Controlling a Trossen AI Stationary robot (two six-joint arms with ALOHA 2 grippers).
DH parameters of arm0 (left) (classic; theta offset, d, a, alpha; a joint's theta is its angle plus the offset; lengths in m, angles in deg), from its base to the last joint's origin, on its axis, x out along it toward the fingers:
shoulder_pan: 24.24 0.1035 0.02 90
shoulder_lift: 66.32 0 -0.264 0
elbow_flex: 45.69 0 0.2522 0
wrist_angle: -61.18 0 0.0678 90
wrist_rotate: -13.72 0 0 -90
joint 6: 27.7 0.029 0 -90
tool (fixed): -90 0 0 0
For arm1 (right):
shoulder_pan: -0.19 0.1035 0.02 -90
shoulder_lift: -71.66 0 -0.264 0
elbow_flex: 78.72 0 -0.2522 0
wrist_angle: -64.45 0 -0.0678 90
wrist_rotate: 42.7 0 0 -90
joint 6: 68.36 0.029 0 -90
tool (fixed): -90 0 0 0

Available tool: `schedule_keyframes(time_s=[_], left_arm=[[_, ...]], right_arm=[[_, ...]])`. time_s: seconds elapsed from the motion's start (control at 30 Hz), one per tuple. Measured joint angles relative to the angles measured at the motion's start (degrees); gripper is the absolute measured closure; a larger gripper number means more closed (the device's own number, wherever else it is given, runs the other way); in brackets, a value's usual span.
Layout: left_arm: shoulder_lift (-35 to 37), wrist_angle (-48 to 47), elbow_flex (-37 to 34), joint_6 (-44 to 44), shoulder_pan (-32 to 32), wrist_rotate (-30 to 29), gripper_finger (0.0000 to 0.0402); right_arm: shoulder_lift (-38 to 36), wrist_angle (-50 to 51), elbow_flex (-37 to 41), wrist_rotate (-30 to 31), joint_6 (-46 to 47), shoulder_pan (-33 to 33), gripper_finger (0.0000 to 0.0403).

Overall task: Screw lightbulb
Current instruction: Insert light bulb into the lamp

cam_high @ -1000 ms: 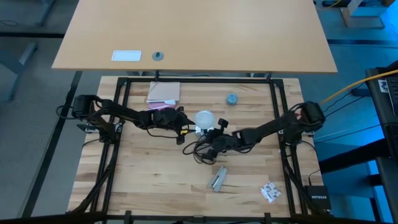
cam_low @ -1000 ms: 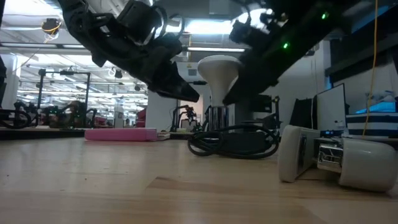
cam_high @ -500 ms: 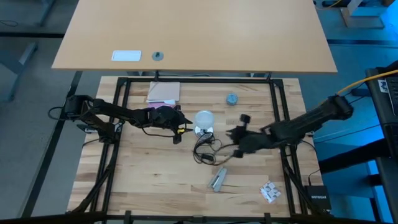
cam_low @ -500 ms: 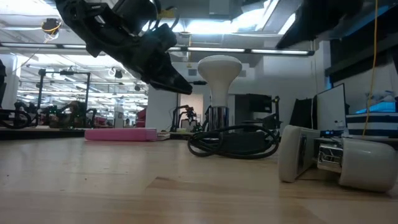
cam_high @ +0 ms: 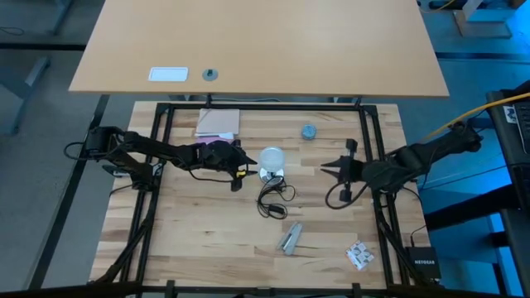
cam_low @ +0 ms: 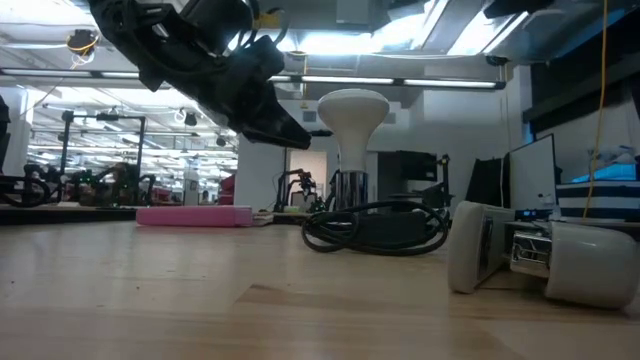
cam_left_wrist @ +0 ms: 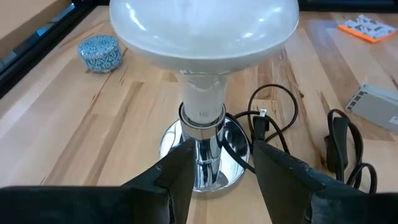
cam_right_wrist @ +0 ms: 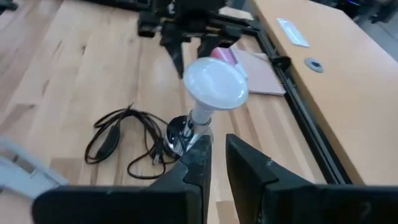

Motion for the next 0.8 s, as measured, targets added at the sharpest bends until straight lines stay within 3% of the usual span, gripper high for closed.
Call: schedule_keyframes(time_s=[0.13, 0.33, 0.47, 0.8], left_arm=[[0.0, 0.2, 0.0, -1.9, 0.0, 0.0, 0.0249], [-0.1, 1.0, 0.0, -4.2, 0.0, 0.1, 0.0249], [-2.1, 6.8, 0.0, -4.9, 0.0, 1.2, 0.0249], [-9.2, 17.0, 0.0, -2.2, 0.0, 1.5, 0.0249]], right_arm=[[2.5, -0.3, 0.0, 0.8, -0.3, 0.0, 0.0318], [8.2, -0.5, 0.0, 4.0, -0.3, 0.0, 0.0232], [13.4, -0.8, 0.0, 6.7, -0.4, 0.0, 0.0194], [32.5, -7.0, 0.0, 5.5, -0.4, 0.0, 0.0203]])
